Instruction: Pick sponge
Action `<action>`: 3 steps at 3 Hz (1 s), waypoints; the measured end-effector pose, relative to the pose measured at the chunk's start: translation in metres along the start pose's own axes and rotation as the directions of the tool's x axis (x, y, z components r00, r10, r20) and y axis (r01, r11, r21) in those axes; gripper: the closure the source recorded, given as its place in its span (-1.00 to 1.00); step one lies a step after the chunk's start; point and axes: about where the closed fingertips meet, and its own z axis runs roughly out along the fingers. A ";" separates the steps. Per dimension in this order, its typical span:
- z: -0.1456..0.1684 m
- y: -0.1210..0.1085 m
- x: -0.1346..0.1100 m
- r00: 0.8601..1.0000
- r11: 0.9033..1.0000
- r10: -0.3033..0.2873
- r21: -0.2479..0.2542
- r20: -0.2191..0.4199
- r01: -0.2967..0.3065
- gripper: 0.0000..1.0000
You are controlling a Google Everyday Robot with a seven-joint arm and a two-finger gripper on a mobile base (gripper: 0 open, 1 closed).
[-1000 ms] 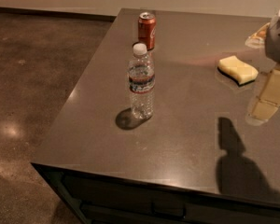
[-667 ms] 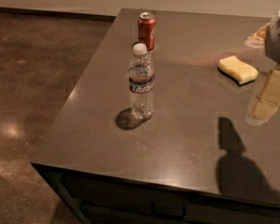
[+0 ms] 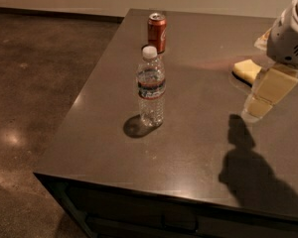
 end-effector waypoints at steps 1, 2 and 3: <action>0.024 -0.029 -0.003 0.993 0.993 0.114 0.009 0.017 -0.114 -1.00; 0.047 -0.066 0.003 0.970 0.969 0.242 0.038 0.029 -0.243 -1.00; 0.065 -0.102 0.017 0.944 0.940 0.329 0.084 0.029 -0.330 -1.00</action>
Offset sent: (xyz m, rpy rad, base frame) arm 0.1206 -0.0429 -0.0434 0.1416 -0.0199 -0.3920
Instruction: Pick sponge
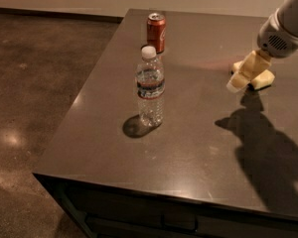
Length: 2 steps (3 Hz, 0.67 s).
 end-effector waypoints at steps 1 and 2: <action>0.023 -0.034 0.005 0.998 0.998 0.057 0.039 -0.023 -0.056 -1.00; 0.046 -0.062 0.014 0.992 0.993 0.118 0.033 -0.039 -0.117 -1.00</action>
Offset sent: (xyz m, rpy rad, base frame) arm 0.0866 -0.0750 -0.0490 0.0292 0.0425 -0.2018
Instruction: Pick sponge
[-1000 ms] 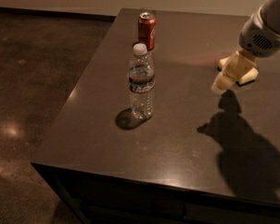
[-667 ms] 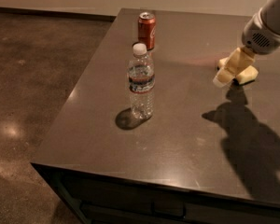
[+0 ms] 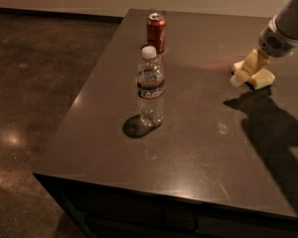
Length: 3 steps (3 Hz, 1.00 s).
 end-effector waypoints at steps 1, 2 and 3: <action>0.022 -0.020 0.005 0.998 0.997 0.067 -0.032 -0.004 -0.067 -1.00; 0.038 -0.033 0.010 0.993 0.991 0.122 -0.063 0.001 -0.122 -1.00; 0.051 -0.042 0.013 0.988 0.986 0.152 -0.074 0.011 -0.150 -1.00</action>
Offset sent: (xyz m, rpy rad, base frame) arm 0.0452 -0.0473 -0.0387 0.1545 0.0614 -0.1370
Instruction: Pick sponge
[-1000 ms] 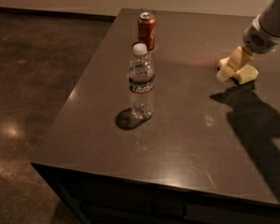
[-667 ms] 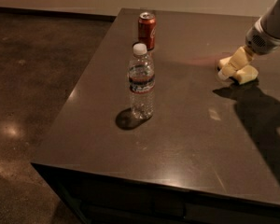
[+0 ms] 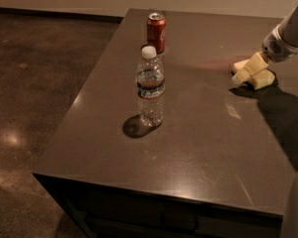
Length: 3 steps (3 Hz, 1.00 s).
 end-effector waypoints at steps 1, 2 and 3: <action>0.010 -0.006 0.001 1.000 1.000 0.014 -0.008 0.006 -0.014 -1.00; 0.017 -0.008 0.002 1.000 1.000 0.016 -0.020 0.007 -0.016 -1.00; 0.020 -0.007 0.002 1.000 0.999 0.010 -0.033 0.007 -0.010 -0.63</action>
Offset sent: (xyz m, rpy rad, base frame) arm 0.0128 -0.0107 -0.0133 0.0352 0.0035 -0.0058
